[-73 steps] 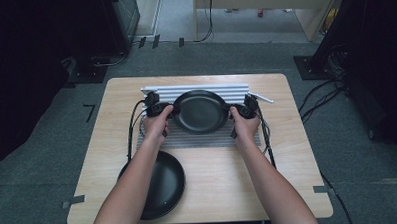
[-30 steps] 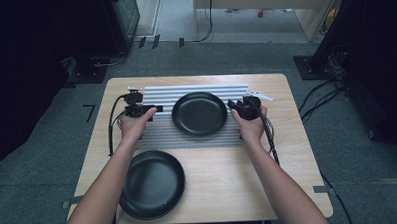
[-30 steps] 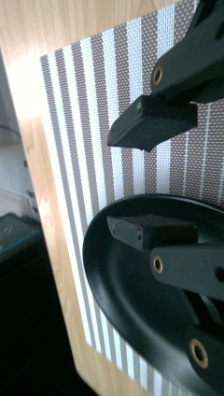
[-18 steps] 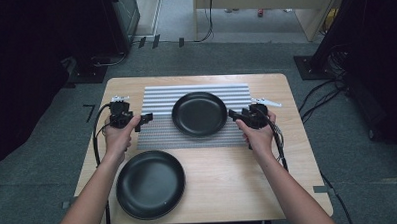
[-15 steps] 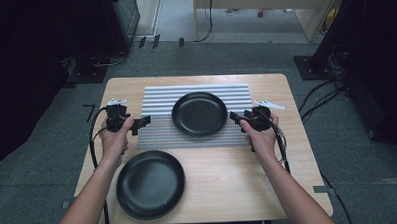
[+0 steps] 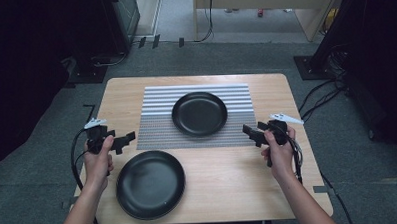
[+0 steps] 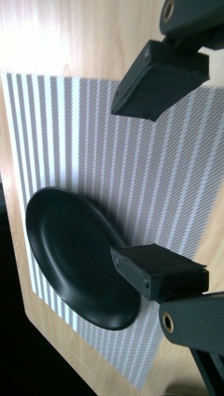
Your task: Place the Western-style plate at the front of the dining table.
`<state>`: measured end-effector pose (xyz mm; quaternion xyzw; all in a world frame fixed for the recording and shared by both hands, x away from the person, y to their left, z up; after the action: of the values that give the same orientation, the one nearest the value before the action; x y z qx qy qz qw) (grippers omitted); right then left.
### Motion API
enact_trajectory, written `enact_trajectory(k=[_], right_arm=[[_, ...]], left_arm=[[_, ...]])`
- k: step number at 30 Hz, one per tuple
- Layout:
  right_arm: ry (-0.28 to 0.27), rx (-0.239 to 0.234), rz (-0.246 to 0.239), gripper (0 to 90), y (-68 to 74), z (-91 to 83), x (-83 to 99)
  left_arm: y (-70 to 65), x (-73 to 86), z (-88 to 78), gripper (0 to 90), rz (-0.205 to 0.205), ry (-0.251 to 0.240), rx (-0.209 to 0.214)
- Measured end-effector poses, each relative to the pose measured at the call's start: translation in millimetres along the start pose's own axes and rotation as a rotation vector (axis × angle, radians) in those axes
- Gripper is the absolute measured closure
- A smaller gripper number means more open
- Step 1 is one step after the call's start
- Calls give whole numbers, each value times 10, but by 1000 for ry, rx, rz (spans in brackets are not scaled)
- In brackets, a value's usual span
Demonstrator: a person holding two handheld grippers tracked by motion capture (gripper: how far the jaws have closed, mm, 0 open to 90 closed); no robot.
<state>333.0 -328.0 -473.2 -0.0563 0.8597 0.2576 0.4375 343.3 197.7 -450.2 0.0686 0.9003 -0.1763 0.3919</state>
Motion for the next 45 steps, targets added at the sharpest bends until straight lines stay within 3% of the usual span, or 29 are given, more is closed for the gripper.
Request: enact_trajectory(k=[3,6,15,26,35,42,45], right_arm=[[2,10,-16,251,-53,-133,77],[3,23,-25,245,-111,-238,154],[1,70,-31,233,-256,-561,422],[17,121,-6,229,-445,-912,690],[34,160,22,222,-578,-1150,888],[60,219,23,219,-652,-1289,1030],[91,257,-2,217,-648,-1290,1122]], left_arm=[[106,113,-100,106,-49,-21,-8],[177,199,-179,106,-70,-35,-22],[331,444,-383,106,-77,-43,-64],[544,812,-589,105,-116,-31,-100],[618,1060,-726,106,-91,-14,-144],[585,1202,-704,106,-42,15,-182],[576,1257,-649,106,-26,31,-201]])
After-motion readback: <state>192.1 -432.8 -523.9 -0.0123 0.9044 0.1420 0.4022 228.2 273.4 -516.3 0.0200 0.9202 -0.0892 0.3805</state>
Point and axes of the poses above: each handheld gripper's, and its own axes: z roughly forward along the jaws, x roughly out of its underside, y roughly to its left, the point moved 1 cm from there along z, roughly forward along the jaws, and after that the axes turned 3 degrees about -x, right-handed, at the moved point
